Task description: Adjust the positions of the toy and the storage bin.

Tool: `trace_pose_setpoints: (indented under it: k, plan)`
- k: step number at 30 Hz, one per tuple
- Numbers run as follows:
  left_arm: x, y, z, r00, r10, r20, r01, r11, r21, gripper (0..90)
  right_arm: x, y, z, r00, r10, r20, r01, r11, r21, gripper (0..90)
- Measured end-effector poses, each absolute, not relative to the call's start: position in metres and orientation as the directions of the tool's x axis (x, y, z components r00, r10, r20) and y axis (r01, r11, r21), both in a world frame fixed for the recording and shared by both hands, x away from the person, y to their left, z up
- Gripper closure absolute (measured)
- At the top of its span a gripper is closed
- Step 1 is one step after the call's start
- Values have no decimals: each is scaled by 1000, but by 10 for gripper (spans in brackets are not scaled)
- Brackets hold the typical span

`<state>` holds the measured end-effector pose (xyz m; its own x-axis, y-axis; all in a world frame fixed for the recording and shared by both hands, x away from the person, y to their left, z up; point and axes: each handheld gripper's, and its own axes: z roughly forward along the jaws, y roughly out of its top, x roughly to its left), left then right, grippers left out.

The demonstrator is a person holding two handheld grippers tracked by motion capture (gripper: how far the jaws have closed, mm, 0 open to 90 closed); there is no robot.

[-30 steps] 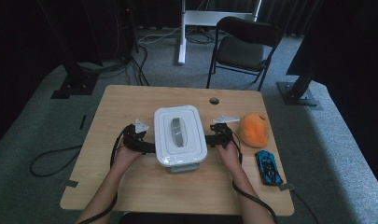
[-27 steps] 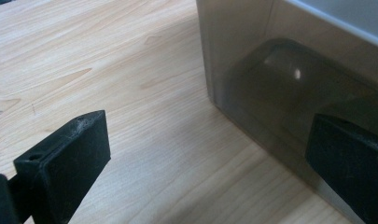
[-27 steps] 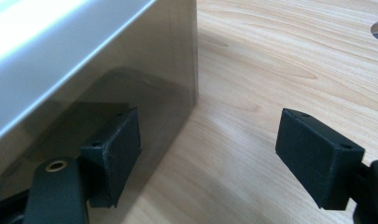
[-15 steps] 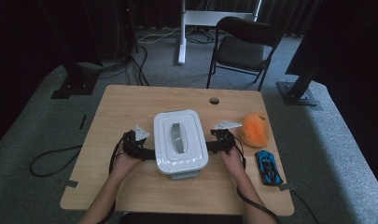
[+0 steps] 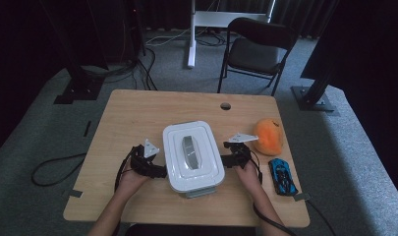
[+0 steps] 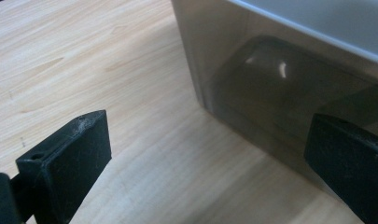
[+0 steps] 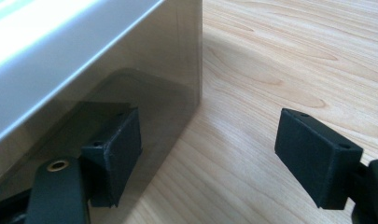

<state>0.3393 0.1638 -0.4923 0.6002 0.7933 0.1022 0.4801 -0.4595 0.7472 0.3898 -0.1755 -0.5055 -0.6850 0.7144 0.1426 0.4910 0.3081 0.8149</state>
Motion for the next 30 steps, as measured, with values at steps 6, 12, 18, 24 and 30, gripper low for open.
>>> trace_pose_setpoints:
  k: [6,12,18,24,30]
  plan:
    - [328,162,-493,621,778,96,468,-467,750,10,384,-179,-507,-700,700,141,481,315,818,221]
    - [323,164,-497,625,777,76,472,-453,756,9,380,-180,-507,-704,698,131,471,322,821,220]
    - [325,170,-502,632,774,27,485,-423,766,9,377,-183,-506,-694,711,113,463,320,826,177]
    - [324,178,-513,655,755,31,484,-450,750,9,364,-184,-511,-667,742,64,468,350,811,138]
    - [321,189,-518,649,760,24,496,-447,745,9,359,-193,-523,-652,754,76,495,347,797,138]
